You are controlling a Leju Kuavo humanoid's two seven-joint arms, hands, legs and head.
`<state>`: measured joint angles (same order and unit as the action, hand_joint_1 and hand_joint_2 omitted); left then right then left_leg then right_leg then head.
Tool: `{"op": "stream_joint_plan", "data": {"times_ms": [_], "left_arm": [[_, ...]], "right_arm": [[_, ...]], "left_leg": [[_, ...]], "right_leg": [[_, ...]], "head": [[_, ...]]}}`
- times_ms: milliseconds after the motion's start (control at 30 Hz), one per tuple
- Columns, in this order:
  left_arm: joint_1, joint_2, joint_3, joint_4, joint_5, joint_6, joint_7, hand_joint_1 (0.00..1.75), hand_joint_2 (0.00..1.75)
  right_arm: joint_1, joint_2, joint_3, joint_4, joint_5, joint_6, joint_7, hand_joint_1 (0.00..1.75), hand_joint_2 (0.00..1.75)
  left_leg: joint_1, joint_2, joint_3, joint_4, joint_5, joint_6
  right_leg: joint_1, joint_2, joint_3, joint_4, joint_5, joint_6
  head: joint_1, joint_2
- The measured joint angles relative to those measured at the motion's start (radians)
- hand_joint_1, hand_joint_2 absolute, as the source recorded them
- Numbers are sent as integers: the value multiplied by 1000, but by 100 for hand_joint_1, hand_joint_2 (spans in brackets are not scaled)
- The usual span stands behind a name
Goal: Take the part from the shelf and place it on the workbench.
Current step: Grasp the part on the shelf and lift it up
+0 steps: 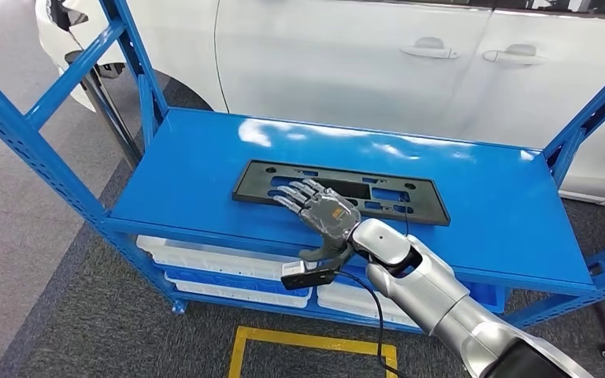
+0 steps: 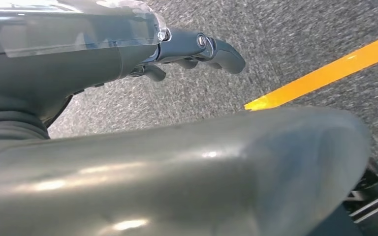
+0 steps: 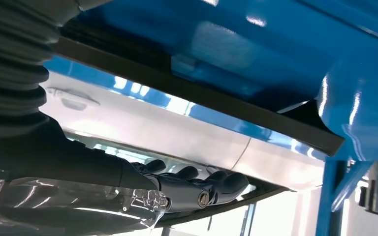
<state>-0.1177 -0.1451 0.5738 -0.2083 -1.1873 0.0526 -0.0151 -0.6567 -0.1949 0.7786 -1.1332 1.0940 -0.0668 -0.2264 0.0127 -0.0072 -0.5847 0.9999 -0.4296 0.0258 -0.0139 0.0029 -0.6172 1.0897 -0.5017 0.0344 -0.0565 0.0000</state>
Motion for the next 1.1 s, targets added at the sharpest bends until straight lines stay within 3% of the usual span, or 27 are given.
{"op": "stream_joint_plan", "data": {"times_ms": [67,100,133,167,233,300,400,467,567,600,633,667,767,833,900,967,1000,1100], "left_arm": [[-1,0,0,0,2,-1,-2,0,0],[0,0,0,0,3,-1,-2,0,0],[0,0,0,0,4,-1,-2,0,0],[0,0,0,0,4,-1,-2,0,0],[1,-1,0,0,5,1,-2,0,0],[0,-2,0,0,7,2,-1,0,0],[-1,-4,0,0,8,4,2,0,0],[1,-4,-1,0,8,3,4,0,0],[2,-4,-2,0,7,1,6,0,0],[3,-4,-2,0,6,0,7,0,0],[4,-4,-3,0,6,-1,7,0,0],[4,-4,-3,0,6,-2,8,0,0],[2,-4,-4,0,5,-4,8,0,0],[0,-5,-4,0,4,-6,8,0,0],[-1,-5,-4,0,4,-8,8,0,0],[-2,-6,-5,0,3,-10,8,0,0],[-3,-6,-5,0,2,-11,8,0,0],[-6,-7,-6,0,0,-11,8,0,0]], "right_arm": [[-4,1,1,23,19,-3,19,0,175],[-4,1,2,35,31,-4,33,0,175],[-5,1,3,46,45,-6,50,0,175],[-6,1,4,57,63,-6,70,0,175],[-15,2,5,78,99,-7,113,0,175],[-30,6,6,106,133,-6,155,0,175],[-45,14,5,153,159,-6,190,0,175],[-58,20,2,184,166,-9,203,0,175],[-73,27,-4,234,172,-22,215,0,175],[-76,29,-8,252,173,-30,216,0,175],[-79,31,-12,269,173,-37,217,0,175],[-83,34,-17,286,172,-41,217,0,175],[-97,39,-34,330,165,-44,213,3,175],[-106,41,-45,352,160,-44,211,76,175],[-112,40,-53,371,158,-43,209,159,175],[-114,40,-59,388,157,-42,207,172,175],[-113,41,-62,395,157,-41,204,173,175],[-107,41,-67,415,155,-41,195,171,175]], "left_leg": [[-2,1,-1,0,-1,4],[-4,1,-1,1,-1,6],[-5,0,0,2,-2,6],[-6,-1,1,3,-3,7],[-9,-3,4,5,-6,4],[-13,-3,4,7,-9,-1],[-14,-1,3,6,-11,-15],[-13,0,-7,35,-33,-26],[-8,1,-88,211,-120,-39],[-6,1,-118,270,-140,-42],[-4,1,-134,300,-141,-44],[-1,1,-129,285,-121,-46],[2,2,-32,84,-24,-43],[1,1,1,14,-7,-32],[-1,0,1,11,-7,-18],[0,0,2,6,-2,-5],[1,1,1,3,1,0],[-2,2,-5,3,4,7]], "right_leg": [[0,0,-68,138,-61,5],[0,0,-95,190,-75,5],[0,-1,-105,206,-69,4],[1,-1,-95,180,-44,1],[2,-1,-31,41,29,-10],[7,-2,17,-64,65,-20],[10,-3,25,-86,66,-29],[4,-3,30,-95,71,-39],[2,-4,34,-99,72,-48],[2,-4,35,-99,71,-48],[2,-4,36,-99,70,-48],[2,-3,38,-98,69,-46],[3,-2,45,-93,62,-36],[7,-1,44,-90,59,-26],[7,0,44,-91,61,-15],[3,0,35,-71,44,-4],[2,0,18,-33,20,0],[0,-1,-78,163,-71,8]], "head": [[0,0],[0,0],[0,0],[0,0],[0,0],[0,0],[0,0],[0,0],[0,0],[0,0],[0,0],[0,0],[0,0],[0,0],[0,0],[0,0],[0,0],[0,0]]}}
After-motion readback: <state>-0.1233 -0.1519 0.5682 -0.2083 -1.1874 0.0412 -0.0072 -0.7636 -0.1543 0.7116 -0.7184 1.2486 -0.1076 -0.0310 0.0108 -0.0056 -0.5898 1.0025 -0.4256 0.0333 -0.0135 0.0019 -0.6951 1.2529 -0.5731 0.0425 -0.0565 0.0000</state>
